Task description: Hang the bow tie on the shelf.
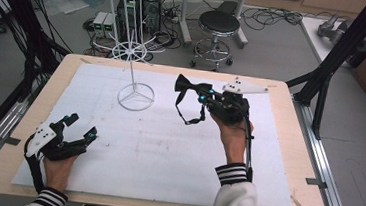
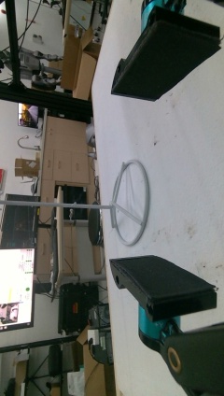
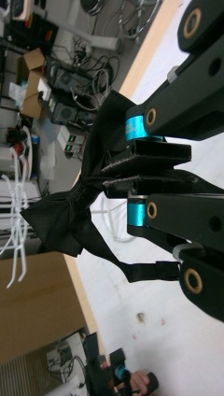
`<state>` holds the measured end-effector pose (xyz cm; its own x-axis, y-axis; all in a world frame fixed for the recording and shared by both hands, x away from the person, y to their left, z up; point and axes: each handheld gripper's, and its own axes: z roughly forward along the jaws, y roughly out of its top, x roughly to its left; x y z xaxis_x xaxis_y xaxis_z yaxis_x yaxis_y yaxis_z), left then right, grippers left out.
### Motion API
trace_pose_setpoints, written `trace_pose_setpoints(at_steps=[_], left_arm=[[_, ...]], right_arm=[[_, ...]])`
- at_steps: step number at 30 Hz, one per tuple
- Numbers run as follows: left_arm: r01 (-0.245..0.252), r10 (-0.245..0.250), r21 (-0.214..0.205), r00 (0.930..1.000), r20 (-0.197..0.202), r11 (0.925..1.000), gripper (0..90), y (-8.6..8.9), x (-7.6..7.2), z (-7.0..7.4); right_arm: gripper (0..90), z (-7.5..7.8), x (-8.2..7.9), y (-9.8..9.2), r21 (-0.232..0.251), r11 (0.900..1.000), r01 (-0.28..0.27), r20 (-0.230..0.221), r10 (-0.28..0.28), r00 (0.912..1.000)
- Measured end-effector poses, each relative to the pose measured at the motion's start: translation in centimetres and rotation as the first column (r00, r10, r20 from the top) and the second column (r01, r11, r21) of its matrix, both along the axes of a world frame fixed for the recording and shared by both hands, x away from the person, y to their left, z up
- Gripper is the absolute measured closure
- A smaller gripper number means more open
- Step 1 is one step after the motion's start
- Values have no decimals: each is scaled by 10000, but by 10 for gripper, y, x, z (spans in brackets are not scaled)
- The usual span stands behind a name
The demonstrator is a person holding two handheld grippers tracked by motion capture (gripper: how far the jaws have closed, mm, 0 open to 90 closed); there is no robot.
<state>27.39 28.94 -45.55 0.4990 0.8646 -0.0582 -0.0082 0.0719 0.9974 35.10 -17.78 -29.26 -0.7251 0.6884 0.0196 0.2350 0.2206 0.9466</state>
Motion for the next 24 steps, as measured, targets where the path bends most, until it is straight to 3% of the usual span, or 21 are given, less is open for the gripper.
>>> trace_pose_setpoints(at_steps=[9,24], left_arm=[[12,-12,19,10000,-13,10000,147,0,0,0],[-3,3,106,10000,-12,9999,148,-1,0,0]], right_arm=[[848,11,21,35,203,9986,-496,153,493,9987],[848,17,50,67,533,9964,-653,215,642,9977]])
